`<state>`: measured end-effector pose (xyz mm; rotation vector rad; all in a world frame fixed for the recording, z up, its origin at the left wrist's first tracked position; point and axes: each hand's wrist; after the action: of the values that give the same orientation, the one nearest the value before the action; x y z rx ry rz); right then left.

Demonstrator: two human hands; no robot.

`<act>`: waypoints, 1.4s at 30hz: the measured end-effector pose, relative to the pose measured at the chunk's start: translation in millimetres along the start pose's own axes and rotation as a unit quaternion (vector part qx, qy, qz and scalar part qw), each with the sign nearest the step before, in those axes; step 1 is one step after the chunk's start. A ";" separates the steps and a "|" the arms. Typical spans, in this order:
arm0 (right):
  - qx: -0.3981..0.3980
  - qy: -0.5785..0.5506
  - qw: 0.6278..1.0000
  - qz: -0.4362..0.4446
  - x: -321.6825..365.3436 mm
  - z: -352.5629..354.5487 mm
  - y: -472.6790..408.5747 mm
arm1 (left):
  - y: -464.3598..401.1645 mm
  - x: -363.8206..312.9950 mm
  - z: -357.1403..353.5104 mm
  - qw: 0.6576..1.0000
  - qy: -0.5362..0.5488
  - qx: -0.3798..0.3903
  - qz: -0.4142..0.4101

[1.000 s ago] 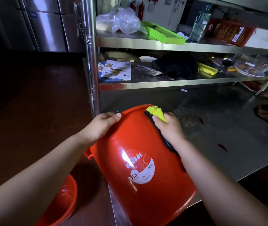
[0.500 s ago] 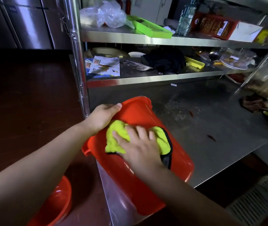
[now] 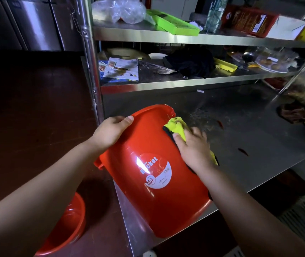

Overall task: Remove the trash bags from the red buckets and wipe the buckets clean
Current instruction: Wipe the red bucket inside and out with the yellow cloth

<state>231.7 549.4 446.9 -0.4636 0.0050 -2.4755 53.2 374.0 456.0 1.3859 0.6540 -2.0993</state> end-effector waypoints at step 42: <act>-0.198 0.172 0.906 0.332 -38.1 -51.8 160.3 | -44.4 -23.4 -30.1 0.982 -0.183 0.028 -0.047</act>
<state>335.0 435.7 368.0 -0.1377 0.7039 -1.8345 51.4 430.4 471.6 0.9714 0.5178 -2.3806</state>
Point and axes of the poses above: each hand's wrist, its own y-axis away from the middle knuckle, its own z-axis out of the back of the hand, x = y × z, and after that the axes turned 11 degrees about -z, right-handed
